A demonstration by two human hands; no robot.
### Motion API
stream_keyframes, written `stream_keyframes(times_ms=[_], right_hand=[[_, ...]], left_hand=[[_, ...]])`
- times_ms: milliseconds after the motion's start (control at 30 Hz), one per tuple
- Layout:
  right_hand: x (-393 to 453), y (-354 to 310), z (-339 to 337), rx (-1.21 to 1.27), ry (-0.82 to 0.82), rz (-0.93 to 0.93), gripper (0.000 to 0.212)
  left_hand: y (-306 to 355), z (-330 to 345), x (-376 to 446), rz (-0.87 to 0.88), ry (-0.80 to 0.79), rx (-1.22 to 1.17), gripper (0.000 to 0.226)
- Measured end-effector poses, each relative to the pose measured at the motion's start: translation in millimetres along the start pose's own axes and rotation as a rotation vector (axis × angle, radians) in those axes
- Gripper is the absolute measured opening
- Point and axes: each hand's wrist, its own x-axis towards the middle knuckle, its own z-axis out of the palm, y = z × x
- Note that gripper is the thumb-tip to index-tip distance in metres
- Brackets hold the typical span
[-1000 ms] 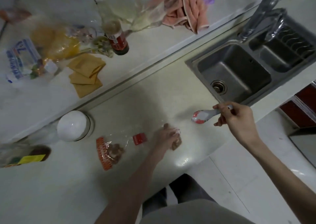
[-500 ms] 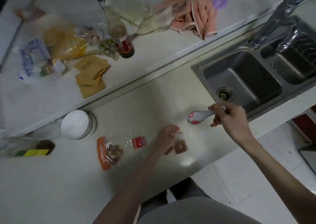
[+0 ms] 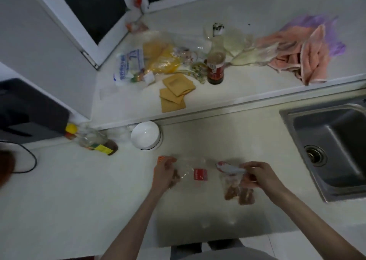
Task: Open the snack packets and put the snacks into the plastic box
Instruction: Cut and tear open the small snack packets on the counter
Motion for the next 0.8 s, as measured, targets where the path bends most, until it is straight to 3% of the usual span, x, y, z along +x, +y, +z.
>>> stream_keyframes(times_ms=[267,800], right_hand=[[-12,-16,60,0.291,-0.161,0.170,0.021],[-12,-85,153,0.071,-0.190,0.018,0.020]], left_hand=[[8,-85,46,0.278,0.173,0.262,0.034],[104,-197,202,0.169,0.171,0.580,0.038]])
